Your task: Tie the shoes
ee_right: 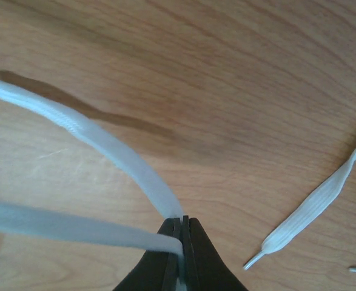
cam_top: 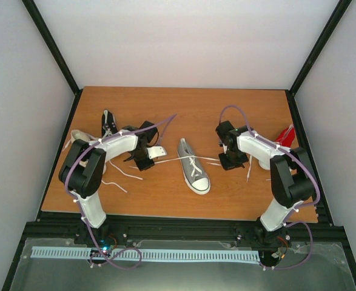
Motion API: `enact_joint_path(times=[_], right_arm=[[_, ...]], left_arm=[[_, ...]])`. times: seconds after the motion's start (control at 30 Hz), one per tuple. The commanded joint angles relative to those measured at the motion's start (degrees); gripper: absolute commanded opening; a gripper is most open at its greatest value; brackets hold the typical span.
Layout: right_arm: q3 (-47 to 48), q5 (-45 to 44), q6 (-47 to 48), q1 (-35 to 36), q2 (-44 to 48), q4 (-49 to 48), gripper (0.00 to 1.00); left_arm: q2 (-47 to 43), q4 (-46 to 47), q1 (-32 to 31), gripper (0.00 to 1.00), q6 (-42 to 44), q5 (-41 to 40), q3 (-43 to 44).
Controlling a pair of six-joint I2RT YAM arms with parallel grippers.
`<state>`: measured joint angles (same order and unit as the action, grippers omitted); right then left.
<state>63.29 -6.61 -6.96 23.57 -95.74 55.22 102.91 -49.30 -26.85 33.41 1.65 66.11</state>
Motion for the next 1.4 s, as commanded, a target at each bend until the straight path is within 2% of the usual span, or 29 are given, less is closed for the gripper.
enact_joint_path(times=[0.0,0.27,0.4,0.5,0.57,0.7,1.0,1.13,1.3,1.37], right_arm=[[-0.76,-5.3,-0.91,-2.1,-1.55,-1.74,0.03],[-2.59,-0.52,-0.9,-3.03,-1.99,-4.02,0.03],[-4.42,14.25,0.66,-0.95,0.16,-9.17,0.03],[-7.24,28.04,-0.79,0.3,2.47,-17.06,0.03],[-8.49,31.35,-2.43,0.97,2.43,-19.86,0.03],[-10.87,33.62,-4.99,2.88,1.68,-23.89,0.03],[-17.17,39.7,-11.94,4.81,5.35,-32.81,0.03],[-15.98,33.07,-10.05,4.69,6.18,-28.67,0.03],[-13.94,26.44,-7.8,3.94,8.52,-21.62,0.03],[-12.88,23.56,-6.97,3.93,9.74,-18.52,0.16]], left_arm=[[0.46,0.5,1.79,0.01,1.5,-6.12,-1.4],[1.43,2.3,2.86,0.01,1.44,-7.53,0.26],[1.07,1.38,1.41,0.01,0.31,-0.84,3.13],[1.17,1.94,-4.1,0.01,-0.63,2.01,4.24],[2.14,3.52,-7.84,0.01,-1.27,1.83,4.56],[5.88,5.04,-11.0,0.01,-3.72,4.23,7.63],[10.37,5.0,-12.32,0.01,-5.42,9.82,13.18],[9.69,2.88,-12.34,0.01,-4.77,11.49,13.32],[3.9,-0.53,-10.52,0.01,-4.74,10.75,13.13],[0.95,-1.71,-8.77,0.01,-5.36,10.89,14.43]])
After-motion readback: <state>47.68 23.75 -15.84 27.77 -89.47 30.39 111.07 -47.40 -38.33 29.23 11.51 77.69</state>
